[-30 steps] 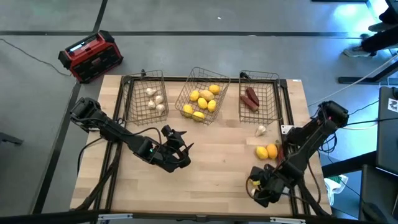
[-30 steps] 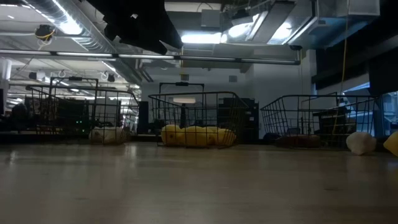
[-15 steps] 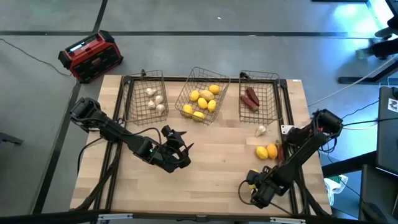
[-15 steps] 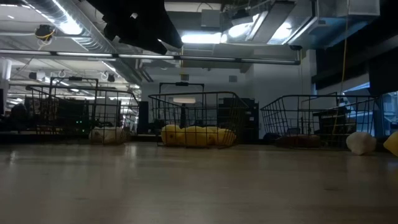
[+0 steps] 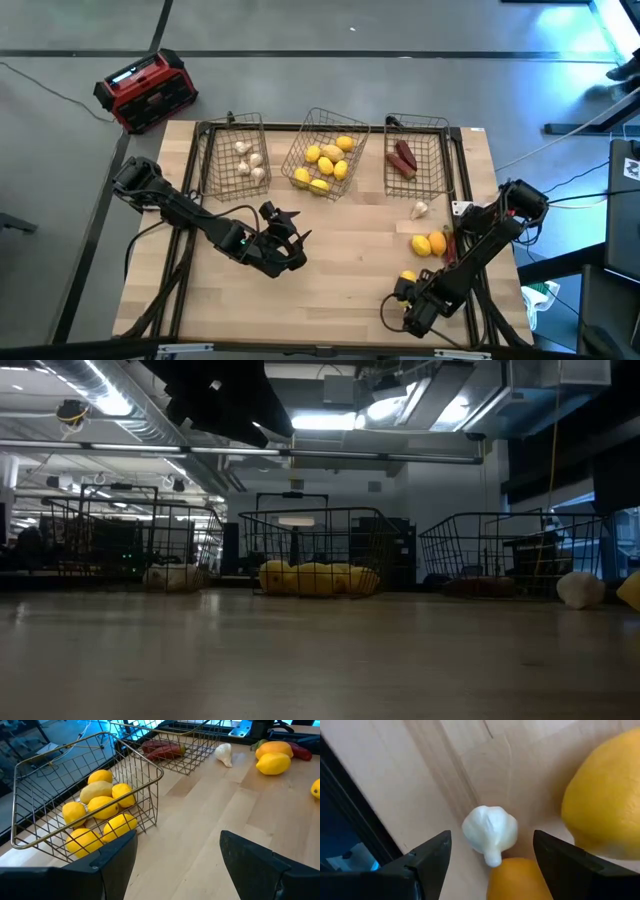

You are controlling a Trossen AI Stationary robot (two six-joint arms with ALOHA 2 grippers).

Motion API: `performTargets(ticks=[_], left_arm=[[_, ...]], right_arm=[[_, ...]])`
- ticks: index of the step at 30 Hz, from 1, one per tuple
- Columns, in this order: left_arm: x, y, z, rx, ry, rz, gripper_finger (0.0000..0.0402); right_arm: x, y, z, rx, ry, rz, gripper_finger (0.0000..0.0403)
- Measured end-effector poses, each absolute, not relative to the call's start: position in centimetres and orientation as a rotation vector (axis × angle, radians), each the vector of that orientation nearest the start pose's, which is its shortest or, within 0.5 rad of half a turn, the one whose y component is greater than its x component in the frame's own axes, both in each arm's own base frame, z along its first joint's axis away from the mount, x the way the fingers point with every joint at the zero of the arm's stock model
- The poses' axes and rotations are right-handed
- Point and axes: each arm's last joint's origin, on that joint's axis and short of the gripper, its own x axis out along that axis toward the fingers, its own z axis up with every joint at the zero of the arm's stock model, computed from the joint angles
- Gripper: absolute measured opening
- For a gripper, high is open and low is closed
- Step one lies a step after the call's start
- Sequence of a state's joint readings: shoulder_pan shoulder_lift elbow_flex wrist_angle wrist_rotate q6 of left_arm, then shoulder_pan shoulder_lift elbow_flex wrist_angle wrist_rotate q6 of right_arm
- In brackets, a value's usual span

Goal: Sort produce into baskets
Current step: Put the garlic into the left wire basket

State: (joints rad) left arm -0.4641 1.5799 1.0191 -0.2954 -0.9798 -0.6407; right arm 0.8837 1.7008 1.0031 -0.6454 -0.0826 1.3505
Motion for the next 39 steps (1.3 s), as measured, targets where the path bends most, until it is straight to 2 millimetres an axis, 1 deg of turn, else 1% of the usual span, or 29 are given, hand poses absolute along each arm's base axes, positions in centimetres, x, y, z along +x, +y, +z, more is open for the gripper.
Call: performTargets(ticks=[8, 16, 21, 24, 31, 33, 36, 39], left_arm=[[29.4, -12.0, 22.5, -0.034, 0.457, 0.654, 0.0281], [29.4, -12.0, 22.5, -0.034, 0.457, 0.654, 0.0281], [29.4, -12.0, 22.5, -0.034, 0.458, 0.654, 0.0281], [29.4, -12.0, 22.5, -0.033, 0.458, 0.654, 0.0281], [29.4, -12.0, 22.5, -0.044, 0.454, 0.657, 0.0281], [29.4, -12.0, 22.5, -0.045, 0.454, 0.657, 0.0281], [29.4, -12.0, 22.5, -0.045, 0.454, 0.657, 0.0281], [29.4, -12.0, 22.5, -0.046, 0.454, 0.657, 0.0281]], right_arm=[[19.1, 23.5, 16.0, 0.525, 1.483, -0.152, 0.0279], [18.8, 23.4, 14.7, 0.558, 1.498, -0.121, 0.0279], [18.8, 23.3, 14.7, 0.556, 1.494, -0.123, 0.0276], [18.8, 23.3, 14.7, 0.549, 1.491, -0.125, 0.0255], [18.9, 23.2, 14.6, 0.517, 1.445, -0.130, 0.0160], [18.9, 23.2, 14.6, 0.511, 1.442, -0.124, 0.0142], [18.9, 23.2, 14.7, 0.500, 1.443, -0.115, 0.0135], [18.9, 23.2, 14.6, 0.492, 1.443, -0.108, 0.0140]])
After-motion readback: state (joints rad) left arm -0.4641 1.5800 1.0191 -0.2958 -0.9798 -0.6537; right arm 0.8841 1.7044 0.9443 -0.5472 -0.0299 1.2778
